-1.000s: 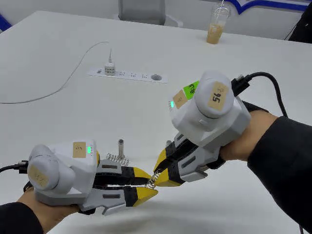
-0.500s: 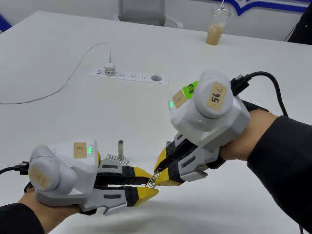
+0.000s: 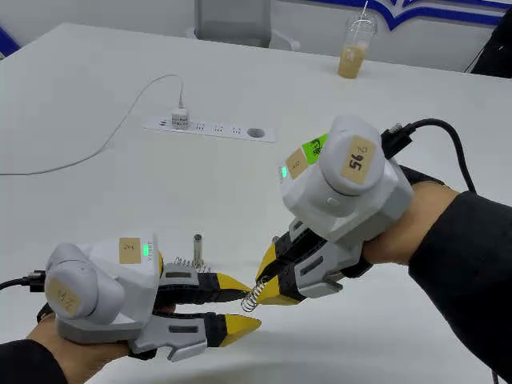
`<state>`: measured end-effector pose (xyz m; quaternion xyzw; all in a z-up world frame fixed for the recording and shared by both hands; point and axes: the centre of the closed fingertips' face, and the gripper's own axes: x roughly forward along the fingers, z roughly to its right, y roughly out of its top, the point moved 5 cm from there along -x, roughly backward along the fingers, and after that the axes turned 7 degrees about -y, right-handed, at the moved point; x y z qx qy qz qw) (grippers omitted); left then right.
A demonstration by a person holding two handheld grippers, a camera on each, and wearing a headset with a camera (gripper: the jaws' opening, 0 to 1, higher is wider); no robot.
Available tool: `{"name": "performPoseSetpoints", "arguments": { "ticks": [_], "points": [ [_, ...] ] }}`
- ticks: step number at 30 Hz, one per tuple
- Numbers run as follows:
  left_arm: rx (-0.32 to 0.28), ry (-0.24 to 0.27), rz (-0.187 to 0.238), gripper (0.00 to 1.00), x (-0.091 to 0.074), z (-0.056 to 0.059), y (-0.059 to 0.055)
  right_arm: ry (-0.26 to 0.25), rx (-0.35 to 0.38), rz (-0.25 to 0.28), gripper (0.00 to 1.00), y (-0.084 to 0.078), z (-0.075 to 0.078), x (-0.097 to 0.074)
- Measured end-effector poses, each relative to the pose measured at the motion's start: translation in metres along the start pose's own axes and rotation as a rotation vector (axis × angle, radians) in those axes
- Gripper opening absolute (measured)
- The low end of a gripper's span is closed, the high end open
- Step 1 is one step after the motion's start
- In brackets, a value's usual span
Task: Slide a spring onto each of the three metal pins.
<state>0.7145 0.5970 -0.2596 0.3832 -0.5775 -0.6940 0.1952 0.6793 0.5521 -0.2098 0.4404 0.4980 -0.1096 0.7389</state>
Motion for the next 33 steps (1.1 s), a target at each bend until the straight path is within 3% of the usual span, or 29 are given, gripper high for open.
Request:
{"name": "performPoseSetpoints", "arguments": {
  "ticks": [33],
  "points": [
    [-0.033,0.075,0.02,0.42,-0.017,-0.009,0.001,-0.049,0.048,-0.016,0.12,-0.016,0.017,-0.014]
  ]
}}
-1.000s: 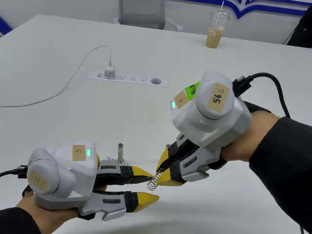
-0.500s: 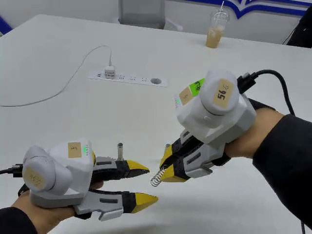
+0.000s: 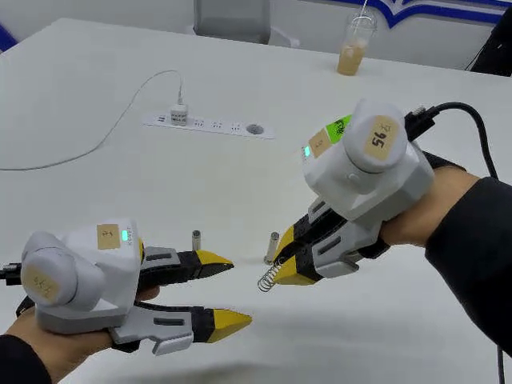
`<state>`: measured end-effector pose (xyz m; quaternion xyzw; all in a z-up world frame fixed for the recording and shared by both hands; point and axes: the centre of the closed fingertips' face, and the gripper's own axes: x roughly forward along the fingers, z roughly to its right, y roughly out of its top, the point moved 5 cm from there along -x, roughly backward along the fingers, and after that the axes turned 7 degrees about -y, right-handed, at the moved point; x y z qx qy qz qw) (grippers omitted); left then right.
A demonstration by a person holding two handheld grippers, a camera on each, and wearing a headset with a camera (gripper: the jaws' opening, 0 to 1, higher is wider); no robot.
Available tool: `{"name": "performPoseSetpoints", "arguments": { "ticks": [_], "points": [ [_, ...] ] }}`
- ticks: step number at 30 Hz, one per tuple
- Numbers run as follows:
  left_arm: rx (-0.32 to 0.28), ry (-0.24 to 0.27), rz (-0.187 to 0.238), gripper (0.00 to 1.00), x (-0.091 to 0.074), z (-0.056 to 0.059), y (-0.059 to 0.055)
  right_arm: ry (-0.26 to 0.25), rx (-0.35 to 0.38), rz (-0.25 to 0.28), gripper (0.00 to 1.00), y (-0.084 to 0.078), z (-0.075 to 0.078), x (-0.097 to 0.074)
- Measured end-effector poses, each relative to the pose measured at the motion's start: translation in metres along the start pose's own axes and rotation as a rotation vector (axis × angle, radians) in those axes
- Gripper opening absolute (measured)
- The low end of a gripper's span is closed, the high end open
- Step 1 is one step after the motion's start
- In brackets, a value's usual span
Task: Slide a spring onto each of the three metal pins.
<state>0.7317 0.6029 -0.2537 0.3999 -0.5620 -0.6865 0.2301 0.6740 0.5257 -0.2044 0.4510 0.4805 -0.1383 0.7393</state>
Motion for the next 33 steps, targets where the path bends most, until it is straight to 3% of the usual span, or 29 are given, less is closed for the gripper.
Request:
{"name": "performPoseSetpoints", "arguments": {
  "ticks": [14,33],
  "points": [
    [-0.011,0.042,0.003,0.44,-0.012,-0.003,-0.002,-0.016,0.012,-0.013,0.12,-0.004,0.007,-0.003],
    [-0.036,0.1,0.006,0.46,-0.031,-0.012,-0.009,-0.068,-0.018,-0.078,0.12,-0.007,0.031,-0.011]
  ]
}}
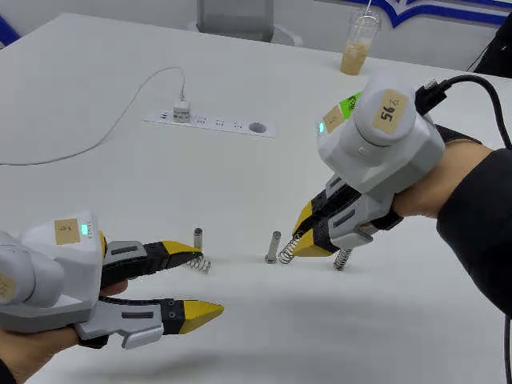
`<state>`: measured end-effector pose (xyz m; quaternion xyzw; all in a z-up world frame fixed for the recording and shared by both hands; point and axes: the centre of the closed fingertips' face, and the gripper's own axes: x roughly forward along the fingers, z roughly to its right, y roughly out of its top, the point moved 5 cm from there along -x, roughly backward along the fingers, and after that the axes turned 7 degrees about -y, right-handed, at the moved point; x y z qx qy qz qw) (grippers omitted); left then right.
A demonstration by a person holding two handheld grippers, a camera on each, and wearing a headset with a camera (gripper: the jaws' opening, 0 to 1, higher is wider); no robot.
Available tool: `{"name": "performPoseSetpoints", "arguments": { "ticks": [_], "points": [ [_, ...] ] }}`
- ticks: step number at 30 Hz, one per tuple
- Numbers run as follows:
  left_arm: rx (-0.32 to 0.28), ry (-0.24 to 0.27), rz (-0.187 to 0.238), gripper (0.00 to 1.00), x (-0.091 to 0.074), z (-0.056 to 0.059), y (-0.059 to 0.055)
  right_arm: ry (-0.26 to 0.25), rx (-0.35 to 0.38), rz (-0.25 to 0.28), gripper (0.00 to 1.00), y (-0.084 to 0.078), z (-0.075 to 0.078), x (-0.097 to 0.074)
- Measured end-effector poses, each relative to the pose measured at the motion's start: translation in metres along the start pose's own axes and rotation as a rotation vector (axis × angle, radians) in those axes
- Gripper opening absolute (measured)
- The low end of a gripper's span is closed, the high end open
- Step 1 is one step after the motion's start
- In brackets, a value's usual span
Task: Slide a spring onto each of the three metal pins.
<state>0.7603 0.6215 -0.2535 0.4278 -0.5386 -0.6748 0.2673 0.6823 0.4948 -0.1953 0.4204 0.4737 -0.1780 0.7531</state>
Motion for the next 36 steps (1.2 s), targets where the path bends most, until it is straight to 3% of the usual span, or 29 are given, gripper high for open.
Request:
{"name": "performPoseSetpoints", "arguments": {
  "ticks": [16,36],
  "points": [
    [-0.014,0.036,-0.003,0.49,-0.009,-0.005,-0.003,-0.044,-0.047,-0.057,0.12,0.003,0.019,0.003],
    [-0.03,0.052,-0.002,0.51,-0.013,-0.006,-0.008,-0.06,-0.102,-0.124,0.12,0.005,0.037,0.023]
  ]
}}
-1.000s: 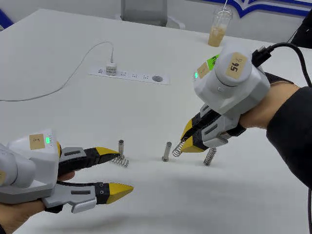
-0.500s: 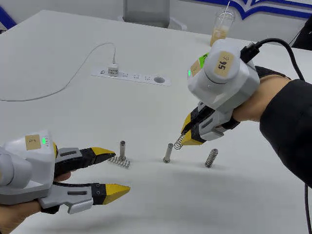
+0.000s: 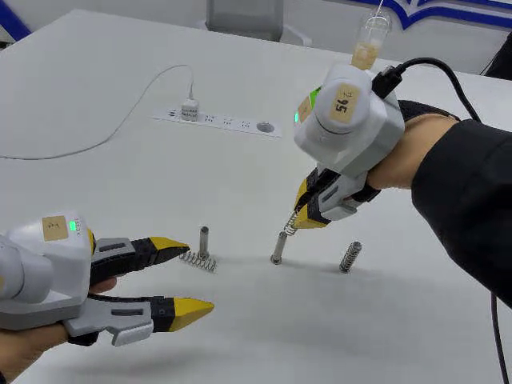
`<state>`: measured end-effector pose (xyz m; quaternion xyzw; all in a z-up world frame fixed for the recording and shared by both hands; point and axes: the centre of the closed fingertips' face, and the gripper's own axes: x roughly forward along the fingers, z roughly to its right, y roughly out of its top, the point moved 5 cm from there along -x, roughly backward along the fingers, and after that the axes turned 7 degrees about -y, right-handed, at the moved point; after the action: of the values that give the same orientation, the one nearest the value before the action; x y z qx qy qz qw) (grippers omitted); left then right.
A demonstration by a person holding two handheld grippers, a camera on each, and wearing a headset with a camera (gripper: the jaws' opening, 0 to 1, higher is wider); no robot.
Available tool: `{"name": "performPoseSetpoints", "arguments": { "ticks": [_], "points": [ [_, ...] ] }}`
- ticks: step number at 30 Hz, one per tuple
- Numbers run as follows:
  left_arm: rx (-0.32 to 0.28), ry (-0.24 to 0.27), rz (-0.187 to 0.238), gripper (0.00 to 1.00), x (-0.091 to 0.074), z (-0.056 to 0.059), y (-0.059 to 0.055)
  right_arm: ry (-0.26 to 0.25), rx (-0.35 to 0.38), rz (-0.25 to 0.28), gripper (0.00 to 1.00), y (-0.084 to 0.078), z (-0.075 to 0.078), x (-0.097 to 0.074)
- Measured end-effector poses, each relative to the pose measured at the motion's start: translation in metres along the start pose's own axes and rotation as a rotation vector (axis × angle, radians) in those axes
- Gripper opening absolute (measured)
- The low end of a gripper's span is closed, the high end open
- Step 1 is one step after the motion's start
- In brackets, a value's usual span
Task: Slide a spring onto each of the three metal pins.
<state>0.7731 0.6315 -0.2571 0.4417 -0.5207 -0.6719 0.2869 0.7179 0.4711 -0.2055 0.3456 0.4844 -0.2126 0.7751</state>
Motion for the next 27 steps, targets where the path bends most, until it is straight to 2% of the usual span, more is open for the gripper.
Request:
{"name": "performPoseSetpoints", "arguments": {
  "ticks": [12,27],
  "points": [
    [-0.01,0.004,-0.002,0.51,-0.001,-0.001,-0.003,0.015,-0.02,-0.039,0.12,0.0,0.003,0.012],
    [-0.016,0.007,-0.003,0.51,-0.002,-0.002,-0.005,0.046,-0.018,-0.058,0.12,0.001,0.002,0.02]
  ]
}}
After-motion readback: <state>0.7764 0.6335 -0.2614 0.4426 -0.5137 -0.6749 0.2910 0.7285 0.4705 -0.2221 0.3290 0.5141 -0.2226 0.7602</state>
